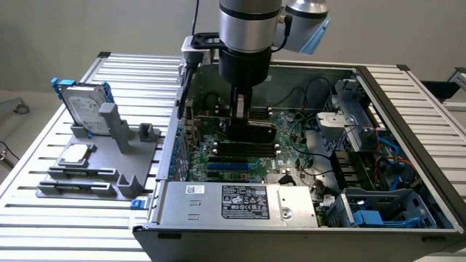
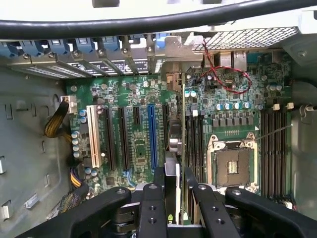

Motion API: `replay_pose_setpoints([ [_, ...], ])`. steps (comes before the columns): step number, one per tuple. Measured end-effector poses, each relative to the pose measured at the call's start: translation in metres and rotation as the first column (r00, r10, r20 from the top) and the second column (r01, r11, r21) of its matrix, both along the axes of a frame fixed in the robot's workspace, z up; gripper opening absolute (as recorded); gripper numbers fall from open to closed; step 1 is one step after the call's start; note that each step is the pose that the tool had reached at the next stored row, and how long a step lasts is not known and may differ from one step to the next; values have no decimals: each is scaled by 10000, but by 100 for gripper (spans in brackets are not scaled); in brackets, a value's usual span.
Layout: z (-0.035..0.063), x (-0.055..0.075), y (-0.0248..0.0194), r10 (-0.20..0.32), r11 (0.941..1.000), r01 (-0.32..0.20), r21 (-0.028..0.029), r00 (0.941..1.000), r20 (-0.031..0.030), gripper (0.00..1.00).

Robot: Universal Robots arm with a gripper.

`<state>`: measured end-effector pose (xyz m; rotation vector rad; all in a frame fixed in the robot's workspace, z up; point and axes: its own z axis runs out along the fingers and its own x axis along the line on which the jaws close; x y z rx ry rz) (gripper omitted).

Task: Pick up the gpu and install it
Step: 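Insert the gpu into the slot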

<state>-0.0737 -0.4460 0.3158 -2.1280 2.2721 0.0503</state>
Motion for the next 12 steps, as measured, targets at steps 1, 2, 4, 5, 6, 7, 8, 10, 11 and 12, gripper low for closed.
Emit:
replay_pose_setpoints([
  [1,-2,8,-3,32,10000,-32,-2,10000,-30,26],
  [2,-5,15,-6,72,10000,-72,-4,10000,-64,26],
  [4,-13,24,-10,183,9998,-183,-15,9997,-133,26],
  [5,-16,29,-13,230,9997,-231,-18,9996,-165,26],
  [6,-19,35,-19,265,9996,-265,-22,9995,-196,26],
  [7,-21,42,-29,287,9996,-287,-24,9993,-221,26],
  [8,-23,53,-41,301,9995,-302,-23,9993,-235,26],
  [10,-25,82,-64,326,9995,-327,-24,9992,-243,26],
  [11,-26,93,-79,336,9994,-336,-23,9991,-246,26],
  [12,-28,99,-97,342,9994,-343,-23,9991,-247,26],
])
